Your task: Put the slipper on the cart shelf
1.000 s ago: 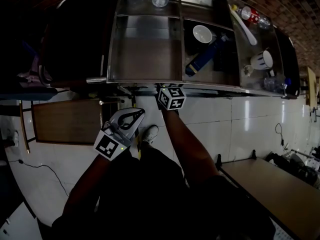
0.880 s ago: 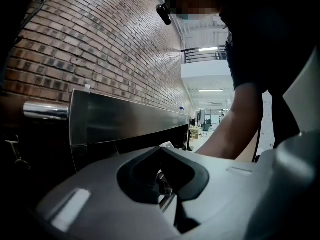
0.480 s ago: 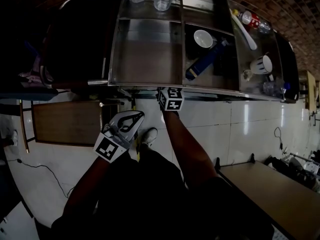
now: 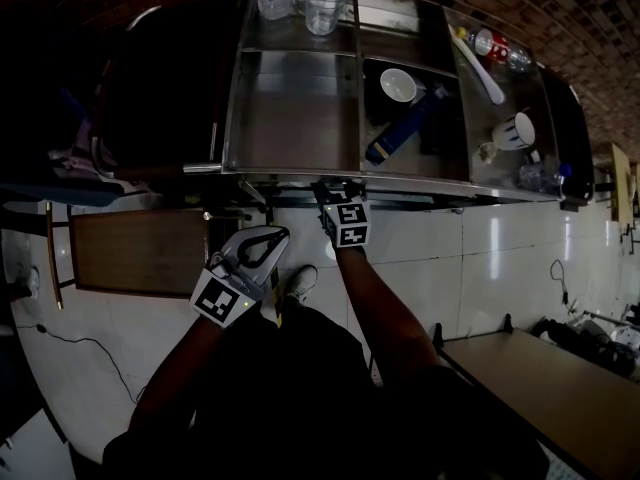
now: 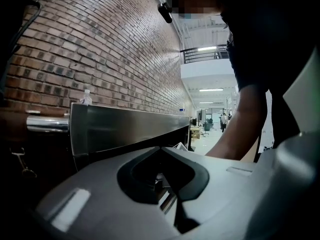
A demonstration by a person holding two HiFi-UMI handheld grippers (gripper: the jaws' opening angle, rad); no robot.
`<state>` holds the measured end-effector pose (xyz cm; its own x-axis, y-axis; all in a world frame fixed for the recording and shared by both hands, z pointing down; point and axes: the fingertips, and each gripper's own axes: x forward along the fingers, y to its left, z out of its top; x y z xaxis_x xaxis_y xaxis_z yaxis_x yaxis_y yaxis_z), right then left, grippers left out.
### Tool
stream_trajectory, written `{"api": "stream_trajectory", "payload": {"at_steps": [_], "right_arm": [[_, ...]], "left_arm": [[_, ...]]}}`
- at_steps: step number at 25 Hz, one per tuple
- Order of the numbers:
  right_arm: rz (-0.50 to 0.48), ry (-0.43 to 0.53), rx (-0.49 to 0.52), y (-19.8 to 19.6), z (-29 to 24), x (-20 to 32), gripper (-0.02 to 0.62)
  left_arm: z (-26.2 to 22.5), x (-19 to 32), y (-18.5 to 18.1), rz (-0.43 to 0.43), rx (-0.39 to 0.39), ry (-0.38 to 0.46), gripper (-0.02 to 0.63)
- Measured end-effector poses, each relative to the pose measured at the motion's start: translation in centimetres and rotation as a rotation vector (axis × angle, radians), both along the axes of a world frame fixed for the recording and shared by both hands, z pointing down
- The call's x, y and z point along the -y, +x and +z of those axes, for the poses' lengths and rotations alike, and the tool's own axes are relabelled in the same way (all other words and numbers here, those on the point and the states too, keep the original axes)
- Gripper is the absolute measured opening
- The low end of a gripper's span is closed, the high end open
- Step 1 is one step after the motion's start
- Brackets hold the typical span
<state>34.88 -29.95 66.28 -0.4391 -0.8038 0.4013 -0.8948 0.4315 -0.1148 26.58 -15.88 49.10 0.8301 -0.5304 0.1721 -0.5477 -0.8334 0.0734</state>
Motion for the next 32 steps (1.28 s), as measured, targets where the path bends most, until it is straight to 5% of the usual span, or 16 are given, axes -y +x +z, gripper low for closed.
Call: {"api": "stream_trajectory", "payload": {"at_steps": [7, 16, 24, 32], "right_arm": [[-0.161, 0.087, 0.028, -2.0, -5.4, -6.7, 0.254], [-0.359, 0.226, 0.096, -3.8, -17.2, -15.0, 0.124], [-0.430, 0.242, 0.176, -4.0, -22.7, -20.5, 0.000], [-0.517, 0.235, 0.212, -6.4, -23.4, -24.4, 0.000]], "left_arm": [[-2.4, -0.7, -0.9, -0.033, -0.016, 0.050, 0.000], [-6.1, -3.6, -1.2, -0.030, -0.090, 0.056, 0.000], [-7.9, -7.0, -1.3, -0.004, -0.104, 0.069, 0.000], [-7.4, -10.2, -2.5, -0.015, -0.086, 0.045, 0.000]]}}
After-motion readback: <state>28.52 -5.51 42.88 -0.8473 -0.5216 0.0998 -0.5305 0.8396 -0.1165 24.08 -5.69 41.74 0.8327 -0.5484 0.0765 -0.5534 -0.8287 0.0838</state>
